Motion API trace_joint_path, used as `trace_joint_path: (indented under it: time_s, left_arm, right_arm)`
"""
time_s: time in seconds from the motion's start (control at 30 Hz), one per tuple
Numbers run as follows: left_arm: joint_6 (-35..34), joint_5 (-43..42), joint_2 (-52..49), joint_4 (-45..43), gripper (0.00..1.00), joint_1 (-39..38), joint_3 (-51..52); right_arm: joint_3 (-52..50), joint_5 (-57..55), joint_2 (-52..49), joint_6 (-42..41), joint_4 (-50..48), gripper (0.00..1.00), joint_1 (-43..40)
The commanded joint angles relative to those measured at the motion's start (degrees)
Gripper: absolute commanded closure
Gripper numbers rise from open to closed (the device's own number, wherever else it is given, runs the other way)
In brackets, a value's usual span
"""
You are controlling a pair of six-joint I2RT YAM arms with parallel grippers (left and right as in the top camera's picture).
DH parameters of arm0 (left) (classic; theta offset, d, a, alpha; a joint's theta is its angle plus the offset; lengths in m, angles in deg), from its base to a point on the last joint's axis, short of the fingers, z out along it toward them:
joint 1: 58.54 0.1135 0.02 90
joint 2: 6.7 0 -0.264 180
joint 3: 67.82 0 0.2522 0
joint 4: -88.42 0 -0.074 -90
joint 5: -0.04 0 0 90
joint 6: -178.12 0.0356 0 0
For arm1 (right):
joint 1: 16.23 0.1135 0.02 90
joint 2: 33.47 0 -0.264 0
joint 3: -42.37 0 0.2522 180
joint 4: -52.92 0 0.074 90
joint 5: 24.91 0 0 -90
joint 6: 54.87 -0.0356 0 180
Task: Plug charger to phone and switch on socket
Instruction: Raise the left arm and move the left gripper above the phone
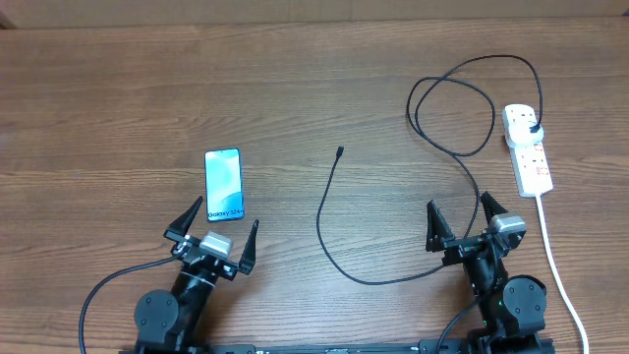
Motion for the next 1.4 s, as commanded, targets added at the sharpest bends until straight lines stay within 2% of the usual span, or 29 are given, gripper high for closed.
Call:
trace_joint_path:
  time_s: [0.0, 0.23, 0.5, 0.73, 1.0, 1.23, 1.37]
  left_arm:
    - [-1.0, 0.7, -1.5, -0.3, 0.0, 0.2, -4.5]
    - [-1.7, 0.2, -11.6, -0.2, 0.0, 0.2, -10.9]
    - [-1.9, -0.4, -24.9, 5.9, 0.0, 0.2, -23.1]
    - [-1.9, -2.0, -35.6, 14.3, 0.0, 0.2, -34.4]
    - [-2.0, -3.4, -45.4, 21.9, 0.0, 0.2, -42.8]
    - [-2.4, -3.8, -55.8, 33.6, 0.0, 0.2, -54.1]
    - [-2.5, -8.4, -60.8, 40.9, 0.0, 0.2, -60.5]
  right_arm:
    - [-0.6, -0.1, 0.6, 0.0, -0.3, 0.0, 0.3]
    - [-0.6, -0.1, 0.6, 0.0, -0.3, 0.0, 0.3]
    - [-0.6, -0.1, 0.6, 0.0, -0.3, 0.0, 0.3]
    - [-0.6, -0.1, 0.6, 0.0, -0.3, 0.0, 0.3]
    - [-0.6, -0.1, 0.6, 0.0, -0.3, 0.0, 0.3]
    - [-0.6, -0.1, 0.6, 0.0, -0.3, 0.0, 0.3]
    - [-0.6, -0.1, 0.6, 0.0, -0.3, 0.0, 0.3]
